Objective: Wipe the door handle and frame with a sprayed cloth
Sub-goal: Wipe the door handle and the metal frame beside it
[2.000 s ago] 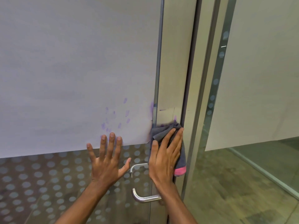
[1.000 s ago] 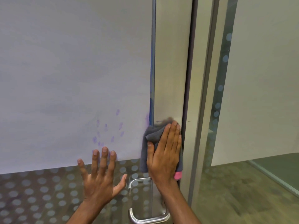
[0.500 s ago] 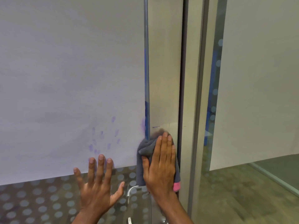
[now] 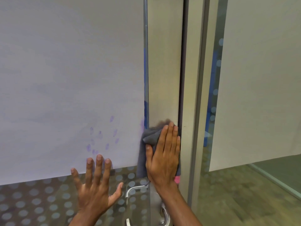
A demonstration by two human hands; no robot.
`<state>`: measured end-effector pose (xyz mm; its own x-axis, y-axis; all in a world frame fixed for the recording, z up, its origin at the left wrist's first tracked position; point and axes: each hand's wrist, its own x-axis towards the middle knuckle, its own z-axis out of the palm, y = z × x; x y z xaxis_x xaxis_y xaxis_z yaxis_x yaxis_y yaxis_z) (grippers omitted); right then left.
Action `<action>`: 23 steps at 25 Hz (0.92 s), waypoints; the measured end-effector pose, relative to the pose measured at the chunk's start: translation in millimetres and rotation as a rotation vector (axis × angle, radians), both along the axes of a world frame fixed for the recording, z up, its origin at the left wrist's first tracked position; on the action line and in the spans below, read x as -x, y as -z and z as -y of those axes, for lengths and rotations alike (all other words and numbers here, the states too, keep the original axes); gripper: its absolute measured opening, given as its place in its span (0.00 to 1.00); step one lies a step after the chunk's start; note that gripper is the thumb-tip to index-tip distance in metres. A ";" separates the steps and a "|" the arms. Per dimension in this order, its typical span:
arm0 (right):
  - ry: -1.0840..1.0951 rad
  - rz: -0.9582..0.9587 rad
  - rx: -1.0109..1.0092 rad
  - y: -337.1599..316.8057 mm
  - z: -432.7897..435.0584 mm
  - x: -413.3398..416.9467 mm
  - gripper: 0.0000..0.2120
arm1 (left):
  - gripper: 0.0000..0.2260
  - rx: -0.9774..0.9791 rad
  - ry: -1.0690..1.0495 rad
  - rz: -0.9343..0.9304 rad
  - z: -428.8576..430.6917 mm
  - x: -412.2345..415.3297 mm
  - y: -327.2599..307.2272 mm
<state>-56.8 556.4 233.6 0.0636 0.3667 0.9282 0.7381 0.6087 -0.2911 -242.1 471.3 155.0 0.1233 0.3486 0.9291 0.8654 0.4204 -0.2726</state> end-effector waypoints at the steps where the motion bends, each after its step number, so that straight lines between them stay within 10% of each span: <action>1: -0.009 0.012 -0.017 -3.4 -1.0 0.9 0.33 | 0.41 0.000 -0.002 0.000 -0.6 0.6 0.4; 11: 0.104 0.202 0.080 82.0 12.7 -15.2 0.36 | 0.42 0.000 -0.003 -0.009 -1.0 1.2 1.6; 23: 0.059 0.178 -0.110 17.4 -9.5 -9.6 0.28 | 0.43 0.004 0.024 0.005 -0.1 0.7 -0.8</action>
